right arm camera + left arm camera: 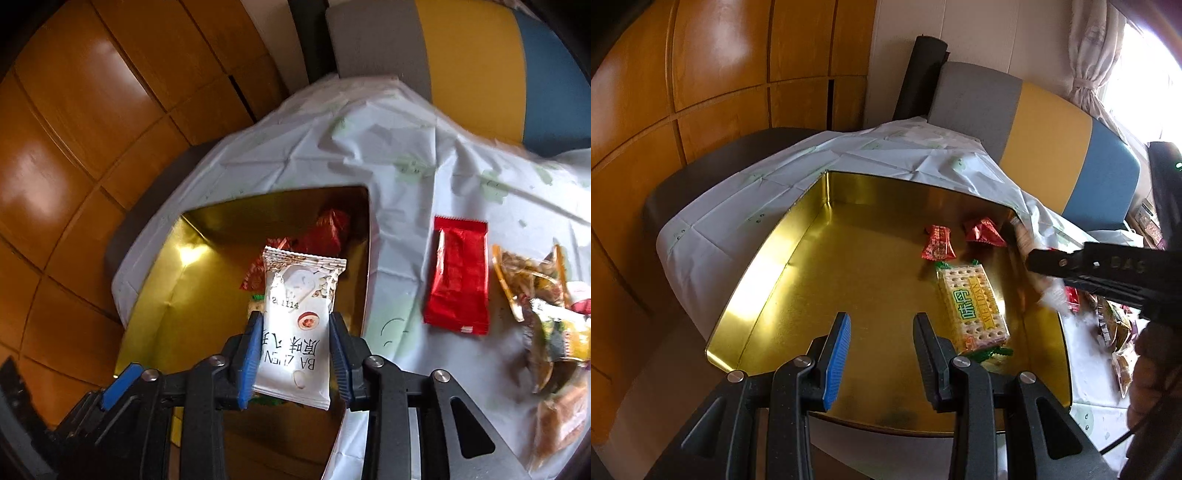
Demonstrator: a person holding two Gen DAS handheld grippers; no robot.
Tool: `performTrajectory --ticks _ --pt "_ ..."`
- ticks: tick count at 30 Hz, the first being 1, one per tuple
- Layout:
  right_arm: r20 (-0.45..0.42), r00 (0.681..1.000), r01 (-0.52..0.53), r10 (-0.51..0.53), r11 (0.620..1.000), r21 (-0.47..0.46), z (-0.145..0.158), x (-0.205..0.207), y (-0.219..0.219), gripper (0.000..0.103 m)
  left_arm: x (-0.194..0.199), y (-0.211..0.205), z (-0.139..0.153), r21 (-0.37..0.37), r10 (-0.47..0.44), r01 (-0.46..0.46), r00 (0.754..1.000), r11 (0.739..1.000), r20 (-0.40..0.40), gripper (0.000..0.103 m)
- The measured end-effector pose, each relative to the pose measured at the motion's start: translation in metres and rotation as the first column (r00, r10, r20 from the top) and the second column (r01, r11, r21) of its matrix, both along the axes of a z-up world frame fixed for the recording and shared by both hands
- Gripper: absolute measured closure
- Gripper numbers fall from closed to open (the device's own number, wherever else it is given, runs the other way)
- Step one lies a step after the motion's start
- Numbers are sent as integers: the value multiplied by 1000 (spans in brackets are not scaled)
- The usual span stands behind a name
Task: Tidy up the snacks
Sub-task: 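Carry the white packet into the gold tin and open the right tool, then withdraw the right tool from the tin toward the snack pile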
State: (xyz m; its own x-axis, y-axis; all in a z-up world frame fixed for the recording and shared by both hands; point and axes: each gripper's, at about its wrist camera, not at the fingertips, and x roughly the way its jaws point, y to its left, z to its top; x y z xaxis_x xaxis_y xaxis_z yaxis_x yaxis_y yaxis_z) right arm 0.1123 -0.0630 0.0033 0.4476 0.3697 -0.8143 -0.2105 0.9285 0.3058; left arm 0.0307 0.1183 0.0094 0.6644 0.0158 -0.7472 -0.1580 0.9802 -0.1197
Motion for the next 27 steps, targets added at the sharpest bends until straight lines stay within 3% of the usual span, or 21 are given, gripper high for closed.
performTrajectory --ticks 9,14,27 --pt "70 998 -4 5 1000 -19 7 -25 -19 64 -1 -6 -1 12 -15 15 1000 1000 4 68" --pt "123 992 5 4 997 -76 15 -42 -37 48 -4 -12 3 19 -36 35 999 999 14 68" --pt "184 978 136 -94 964 -229 28 -63 -132 45 -9 -32 4 47 -89 88 996 995 9 68"
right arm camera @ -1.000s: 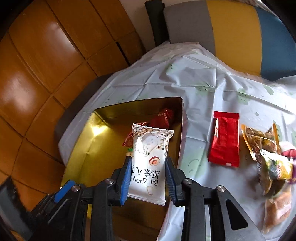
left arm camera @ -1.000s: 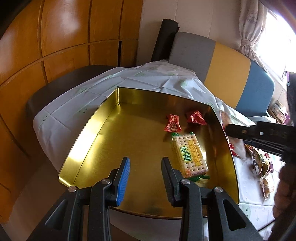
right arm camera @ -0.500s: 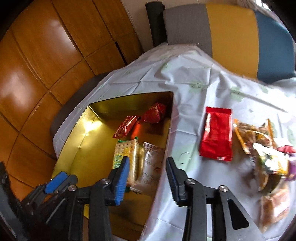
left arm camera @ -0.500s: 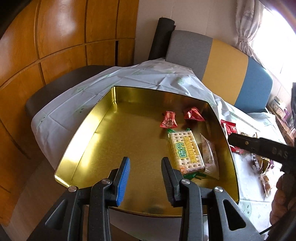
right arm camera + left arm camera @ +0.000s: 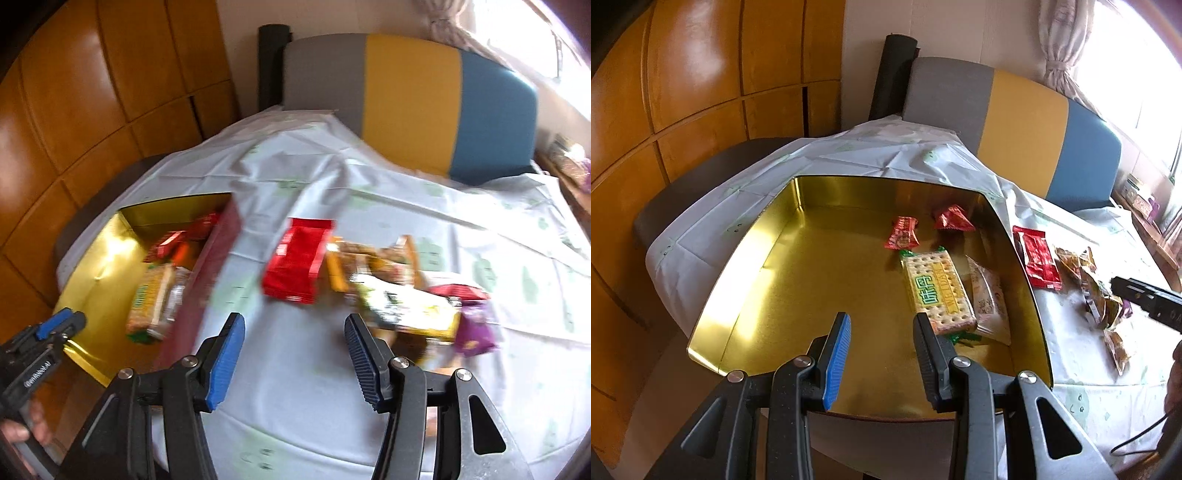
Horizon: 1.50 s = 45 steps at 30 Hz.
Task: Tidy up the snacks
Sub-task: 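Withdraw the right tool from the tin toward the snack pile, then grasp the red rectangular packet with the left tool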
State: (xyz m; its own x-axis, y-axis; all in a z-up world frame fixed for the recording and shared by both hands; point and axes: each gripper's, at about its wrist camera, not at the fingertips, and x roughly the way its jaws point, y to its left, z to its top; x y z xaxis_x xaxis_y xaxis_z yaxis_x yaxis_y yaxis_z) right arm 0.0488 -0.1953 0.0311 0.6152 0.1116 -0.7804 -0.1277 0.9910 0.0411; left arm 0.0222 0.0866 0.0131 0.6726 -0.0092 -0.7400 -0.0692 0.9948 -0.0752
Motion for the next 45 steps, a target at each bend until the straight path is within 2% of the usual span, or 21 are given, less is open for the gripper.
performTrajectory --ticks 14,23,25,29,32,35,40,45 --pt "21 993 118 -117 988 -100 13 -11 -82 38 -1 -22 4 33 -49 49 999 998 0 68" --pt "41 971 237 -234 962 -134 13 -13 -150 34 2 -52 20 77 -134 132 991 988 23 68" --pt "37 958 288 -286 951 -113 10 -12 -168 33 4 -63 26 86 -174 171 984 982 31 68" --pt "-23 923 385 -384 923 7 6 -11 -199 31 13 -87 43 84 -266 261 963 962 47 68" --pt "-9 922 386 -386 922 30 11 -12 -201 26 24 -109 51 52 -343 340 939 939 39 68" --pt "-1 934 357 -357 933 46 13 -12 -193 24 45 -133 51 -8 -401 401 916 916 -6 68" --pt "11 945 326 -328 942 78 17 -13 -187 20 81 -170 37 -2 -436 437 897 900 -81 68" --pt "9 945 324 -327 939 117 20 -15 -190 19 119 -197 9 14 -442 451 880 893 -173 68"
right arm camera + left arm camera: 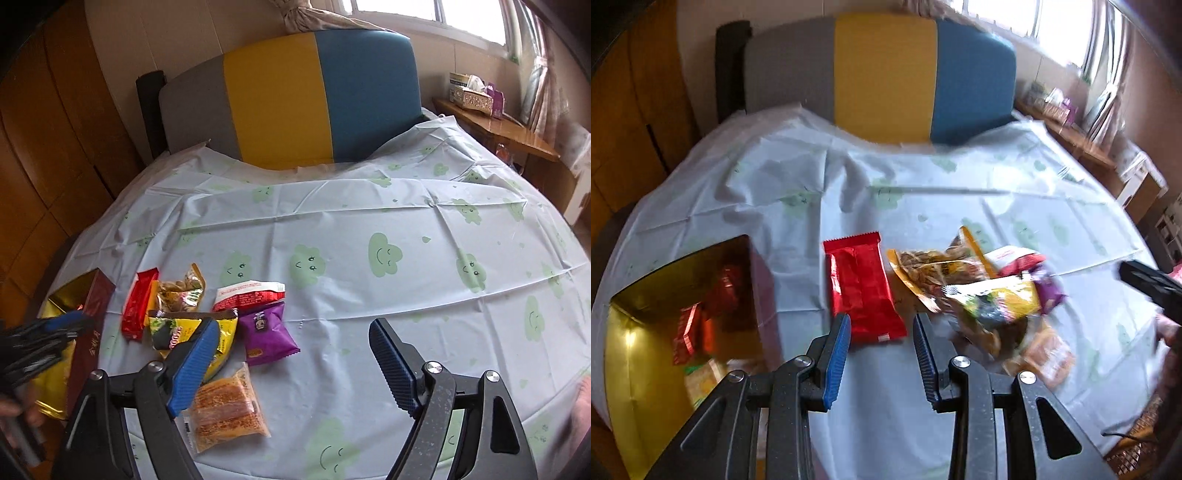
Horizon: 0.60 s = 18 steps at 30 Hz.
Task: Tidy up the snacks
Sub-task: 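Grasp the red rectangular packet with the left tool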
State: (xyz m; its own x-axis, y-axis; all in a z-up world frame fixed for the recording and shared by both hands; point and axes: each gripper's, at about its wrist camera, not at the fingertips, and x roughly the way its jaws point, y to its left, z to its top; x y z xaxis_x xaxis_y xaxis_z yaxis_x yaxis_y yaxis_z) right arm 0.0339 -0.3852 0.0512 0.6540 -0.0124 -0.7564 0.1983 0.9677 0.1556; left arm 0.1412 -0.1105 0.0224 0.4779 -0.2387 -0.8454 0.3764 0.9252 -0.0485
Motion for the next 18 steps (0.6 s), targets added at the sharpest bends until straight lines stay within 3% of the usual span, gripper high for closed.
performTrajectory --ticks 3,7,9,13,15,17,18 --pt "10 1000 5 -5 1000 20 3 -1 -2 18 18 -10 -21 19 3 -2 999 1000 -51 66" --pt "21 1000 5 -6 999 44 6 -2 -4 17 35 -21 -39 63 14 -11 998 998 -55 62" --pt "24 1000 3 -4 998 56 7 -3 -5 16 44 -26 -49 84 6 0 997 996 -74 52" --pt "32 999 -4 1 997 71 9 -3 -4 16 58 -25 -63 117 41 -31 996 993 -84 50" --pt "35 999 -7 5 997 77 10 -3 -4 15 63 -23 -65 99 61 -52 995 994 -82 44" --pt "40 999 -8 5 997 81 11 -3 -4 15 67 -24 -65 84 68 -60 994 995 -88 44" --pt "42 999 -9 5 997 80 11 -3 -4 15 68 -24 -66 77 71 -64 994 995 -88 52"
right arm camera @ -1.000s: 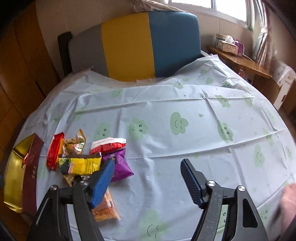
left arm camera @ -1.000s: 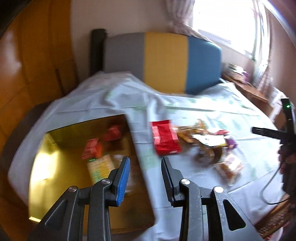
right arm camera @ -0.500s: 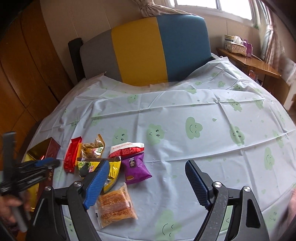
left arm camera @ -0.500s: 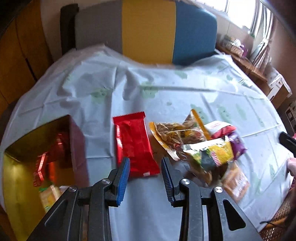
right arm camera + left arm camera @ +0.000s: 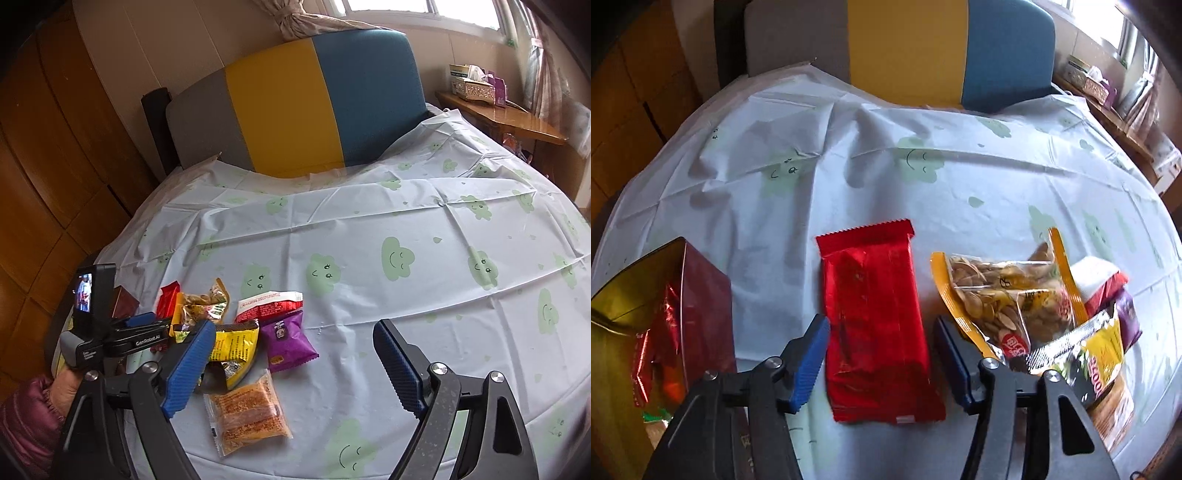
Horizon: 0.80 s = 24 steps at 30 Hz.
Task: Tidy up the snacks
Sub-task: 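Grasp the red rectangular packet with the left tool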
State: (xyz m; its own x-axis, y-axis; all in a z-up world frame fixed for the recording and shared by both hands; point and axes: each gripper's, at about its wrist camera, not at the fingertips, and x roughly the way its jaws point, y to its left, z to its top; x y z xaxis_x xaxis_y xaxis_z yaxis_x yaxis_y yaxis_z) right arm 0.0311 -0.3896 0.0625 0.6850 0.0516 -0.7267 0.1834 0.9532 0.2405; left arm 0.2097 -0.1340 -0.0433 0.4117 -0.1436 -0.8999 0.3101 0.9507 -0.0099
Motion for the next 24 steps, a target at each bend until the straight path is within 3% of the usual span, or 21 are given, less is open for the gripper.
performTrajectory --ticks 2,4,15,24 --pt "8 1000 2 -2 1000 -9 2 -1 0 15 -1 -2 0 -24 -6 7 1000 1000 7 62" --pt "15 1000 6 -6 1000 -17 3 -1 -1 15 -8 -6 2 -9 -21 21 999 1000 29 62" --pt "-54 998 -32 32 999 2 -10 4 2 15 -92 17 19 -126 29 -27 999 992 15 62" --pt "-130 989 -65 75 994 85 -29 8 3 15 -171 8 24 -136 -92 98 994 986 54 62"
